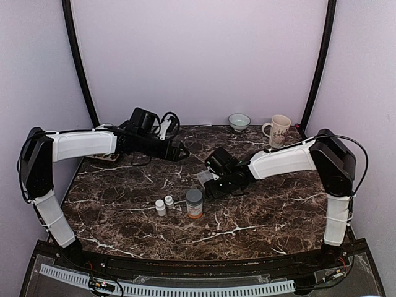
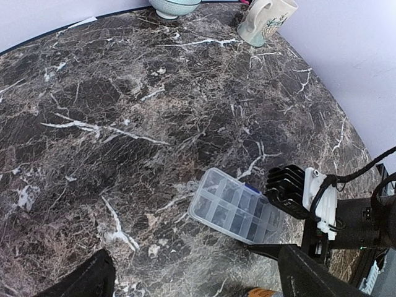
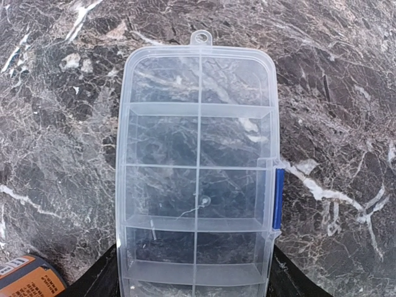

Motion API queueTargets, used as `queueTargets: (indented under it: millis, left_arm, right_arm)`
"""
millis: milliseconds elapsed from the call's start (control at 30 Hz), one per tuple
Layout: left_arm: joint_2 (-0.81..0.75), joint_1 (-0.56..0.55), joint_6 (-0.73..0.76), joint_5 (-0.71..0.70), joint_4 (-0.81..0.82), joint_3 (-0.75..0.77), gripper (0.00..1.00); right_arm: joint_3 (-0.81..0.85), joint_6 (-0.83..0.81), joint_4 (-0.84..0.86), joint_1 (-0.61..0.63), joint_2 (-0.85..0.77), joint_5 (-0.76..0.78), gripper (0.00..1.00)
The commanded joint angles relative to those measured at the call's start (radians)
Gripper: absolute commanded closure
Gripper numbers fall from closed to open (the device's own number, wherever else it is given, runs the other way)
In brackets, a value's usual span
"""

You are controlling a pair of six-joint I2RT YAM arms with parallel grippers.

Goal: Sort the pills into containers
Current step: Pick up the pill container from the center of the board.

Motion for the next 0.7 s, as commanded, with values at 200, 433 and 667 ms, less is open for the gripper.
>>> queueTargets:
  millis: [200, 433, 667]
  left_arm:
    - [0.039, -0.006, -0.044, 0.048, -0.005, 0.065, 0.05]
    - [0.065, -0.004, -0.093, 0.091, 0.014, 0.104, 0.04]
    - [0.079, -0.004, -0.141, 0.148, 0.061, 0.113, 0.01]
  right_arm:
    - [0.055, -0.027, -0.003, -0.011, -0.103, 0.059, 0.85]
    - [0.121, -0.037, -0.054, -0.016, -0.148, 0.09, 0.85]
    - [0.201, -0.035, -0.096, -0.017, -0.165, 0.102, 0.85]
